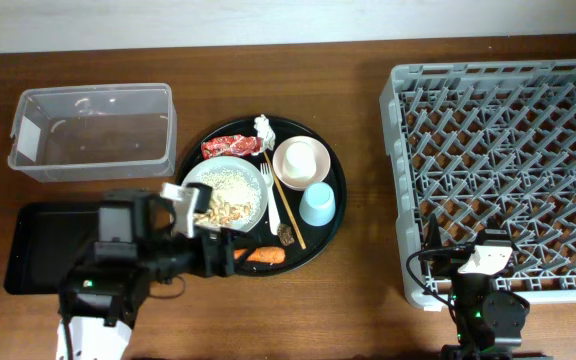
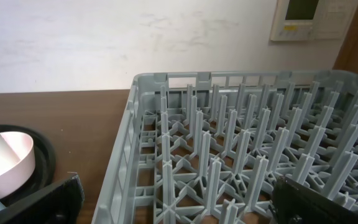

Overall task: Sort waste into correct bins and load items into the dishwasher rack
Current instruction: 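Move the left gripper over the white bowl of rice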

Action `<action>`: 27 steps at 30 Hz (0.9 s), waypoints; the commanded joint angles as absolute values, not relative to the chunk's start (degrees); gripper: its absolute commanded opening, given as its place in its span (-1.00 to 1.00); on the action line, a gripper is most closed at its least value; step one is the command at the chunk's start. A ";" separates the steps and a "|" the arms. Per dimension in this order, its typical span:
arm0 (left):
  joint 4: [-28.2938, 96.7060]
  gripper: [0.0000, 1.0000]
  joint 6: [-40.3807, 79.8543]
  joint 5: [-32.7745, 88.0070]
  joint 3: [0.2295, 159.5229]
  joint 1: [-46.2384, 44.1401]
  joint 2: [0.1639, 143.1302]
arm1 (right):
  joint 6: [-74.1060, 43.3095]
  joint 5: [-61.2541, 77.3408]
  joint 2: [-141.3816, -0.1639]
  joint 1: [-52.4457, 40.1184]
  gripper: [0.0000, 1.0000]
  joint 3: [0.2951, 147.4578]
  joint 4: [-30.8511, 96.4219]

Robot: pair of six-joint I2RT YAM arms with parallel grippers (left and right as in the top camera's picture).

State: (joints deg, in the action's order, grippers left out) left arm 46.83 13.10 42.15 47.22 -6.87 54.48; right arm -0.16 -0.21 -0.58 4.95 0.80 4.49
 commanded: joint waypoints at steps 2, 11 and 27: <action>52.71 0.98 21.30 15.11 56.16 -19.73 57.06 | -0.23 -0.69 -0.21 5.32 0.97 0.32 4.69; 51.79 0.98 29.30 -1.78 59.94 -34.48 66.92 | -0.23 -0.69 -0.21 5.32 0.98 0.32 4.69; 37.17 0.41 16.93 -18.39 59.94 -34.46 86.21 | -0.23 -0.69 -0.21 5.32 0.97 0.32 4.69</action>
State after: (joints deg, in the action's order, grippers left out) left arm 38.46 19.09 -13.17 59.11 -34.24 81.58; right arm -0.19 -0.19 -0.58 4.95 0.80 4.49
